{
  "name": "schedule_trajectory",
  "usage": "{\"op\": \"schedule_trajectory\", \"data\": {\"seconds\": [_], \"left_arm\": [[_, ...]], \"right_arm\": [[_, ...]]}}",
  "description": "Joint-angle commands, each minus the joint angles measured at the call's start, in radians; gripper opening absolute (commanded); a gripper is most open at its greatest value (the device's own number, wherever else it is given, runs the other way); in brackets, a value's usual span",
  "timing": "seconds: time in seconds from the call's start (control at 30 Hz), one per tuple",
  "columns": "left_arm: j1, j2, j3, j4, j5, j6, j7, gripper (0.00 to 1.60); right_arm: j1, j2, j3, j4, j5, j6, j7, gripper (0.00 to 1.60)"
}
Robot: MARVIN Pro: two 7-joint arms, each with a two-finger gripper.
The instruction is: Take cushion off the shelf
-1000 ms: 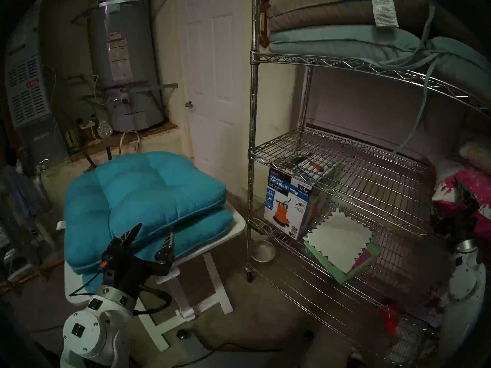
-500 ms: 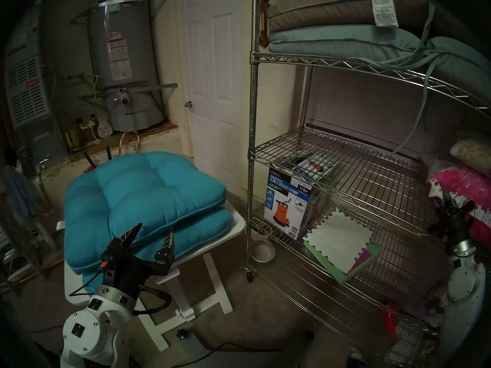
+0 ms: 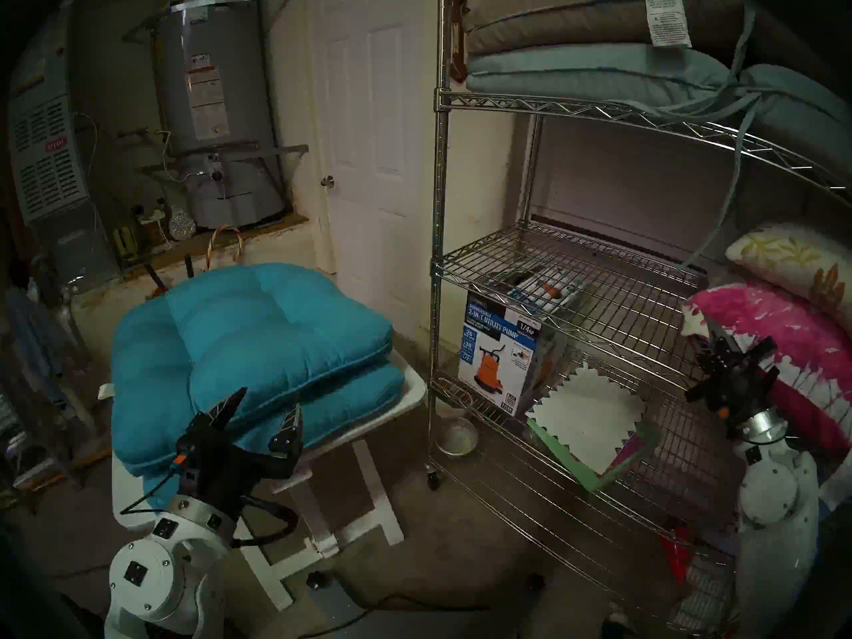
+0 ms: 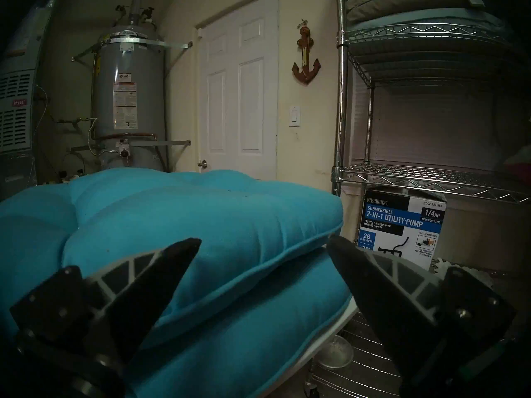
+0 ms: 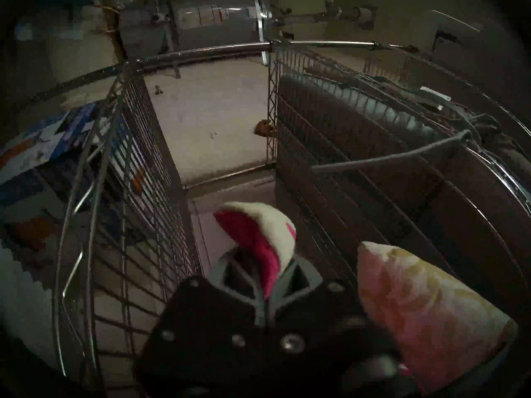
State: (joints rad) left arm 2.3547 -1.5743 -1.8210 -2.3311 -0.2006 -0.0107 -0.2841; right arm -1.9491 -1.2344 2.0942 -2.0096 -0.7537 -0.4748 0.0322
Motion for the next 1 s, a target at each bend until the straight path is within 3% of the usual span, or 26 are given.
{"op": "schedule_trajectory", "data": {"seconds": [0.0, 0.2, 0.47, 0.97], "left_arm": [[-0.003, 0.001, -0.001, -0.018, 0.000, -0.004, -0.001, 1.60], [-0.004, 0.001, 0.000, -0.016, 0.000, -0.004, -0.001, 1.60], [-0.006, 0.001, 0.000, -0.014, 0.000, -0.004, -0.001, 1.60], [-0.009, 0.001, 0.000, -0.010, 0.000, -0.004, -0.001, 1.60]], "right_arm": [[0.116, 0.072, -0.132, -0.035, -0.017, 0.059, 0.008, 0.00], [0.169, 0.125, -0.252, -0.028, -0.042, 0.118, 0.027, 0.00], [0.243, 0.145, -0.375, -0.006, -0.071, 0.165, 0.039, 0.00], [0.383, 0.087, -0.589, 0.013, -0.131, 0.220, 0.057, 0.00]]}}
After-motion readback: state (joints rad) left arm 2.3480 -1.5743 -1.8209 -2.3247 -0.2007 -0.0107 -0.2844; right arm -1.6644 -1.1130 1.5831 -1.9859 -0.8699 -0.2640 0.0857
